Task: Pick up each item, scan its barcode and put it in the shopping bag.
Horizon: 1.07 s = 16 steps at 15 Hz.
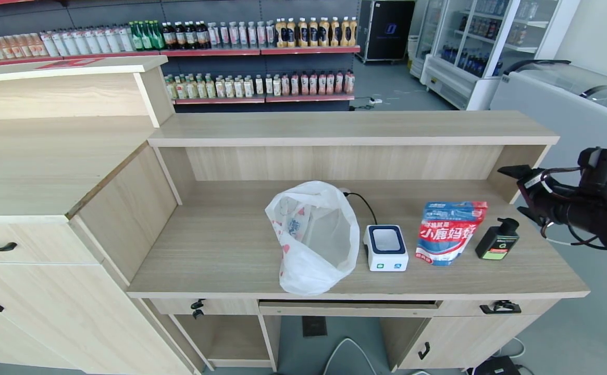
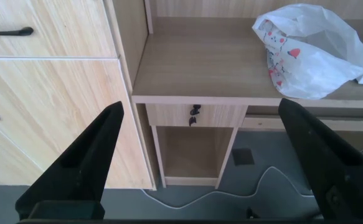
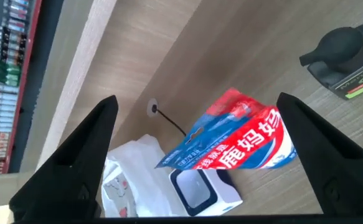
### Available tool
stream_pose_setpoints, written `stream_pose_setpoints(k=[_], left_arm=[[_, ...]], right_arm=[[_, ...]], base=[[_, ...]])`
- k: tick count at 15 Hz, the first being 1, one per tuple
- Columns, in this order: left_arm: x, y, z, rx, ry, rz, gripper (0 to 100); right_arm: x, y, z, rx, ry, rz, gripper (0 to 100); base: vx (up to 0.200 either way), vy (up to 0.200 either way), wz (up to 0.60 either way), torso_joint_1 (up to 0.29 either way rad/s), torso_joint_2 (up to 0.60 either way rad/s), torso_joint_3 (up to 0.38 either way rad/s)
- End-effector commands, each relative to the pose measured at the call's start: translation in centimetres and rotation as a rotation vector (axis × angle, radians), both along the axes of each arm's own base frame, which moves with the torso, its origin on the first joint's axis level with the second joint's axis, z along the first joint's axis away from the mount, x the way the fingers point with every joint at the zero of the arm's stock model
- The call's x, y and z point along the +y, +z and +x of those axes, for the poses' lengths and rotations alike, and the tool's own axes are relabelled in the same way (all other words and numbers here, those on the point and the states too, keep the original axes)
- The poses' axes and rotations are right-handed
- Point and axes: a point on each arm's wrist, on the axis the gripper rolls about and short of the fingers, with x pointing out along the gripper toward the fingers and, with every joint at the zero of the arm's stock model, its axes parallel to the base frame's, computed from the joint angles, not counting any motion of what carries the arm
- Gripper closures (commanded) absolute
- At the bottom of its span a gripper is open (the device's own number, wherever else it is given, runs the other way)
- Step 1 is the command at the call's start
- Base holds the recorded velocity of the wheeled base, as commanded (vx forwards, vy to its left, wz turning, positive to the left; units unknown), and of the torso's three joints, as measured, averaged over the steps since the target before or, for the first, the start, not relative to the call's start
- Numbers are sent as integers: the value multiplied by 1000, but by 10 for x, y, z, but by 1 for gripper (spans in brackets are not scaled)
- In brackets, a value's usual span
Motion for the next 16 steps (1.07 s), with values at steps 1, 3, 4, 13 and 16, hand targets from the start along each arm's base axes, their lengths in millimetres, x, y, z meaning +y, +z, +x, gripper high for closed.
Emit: stream_pose_setpoints(k=[1, 3, 4, 13, 16], left_arm=[[0, 0, 0, 0, 0, 0, 0], [0, 0, 0, 0, 0, 0, 0], [0, 0, 0, 0, 0, 0, 0], [0, 0, 0, 0, 0, 0, 0], [0, 0, 0, 0, 0, 0, 0]], right_arm=[[-2, -23, 9, 57, -1, 10, 0], [-3, -33, 12, 81, -3, 14, 0], [-3, -37, 14, 92, -3, 16, 0], [12, -64, 29, 147, 40, 13, 0], [22, -70, 34, 158, 68, 3, 0]], base=[[0, 0, 0, 0, 0, 0], [0, 0, 0, 0, 0, 0], [0, 0, 0, 0, 0, 0], [0, 0, 0, 0, 0, 0], [0, 0, 0, 0, 0, 0]])
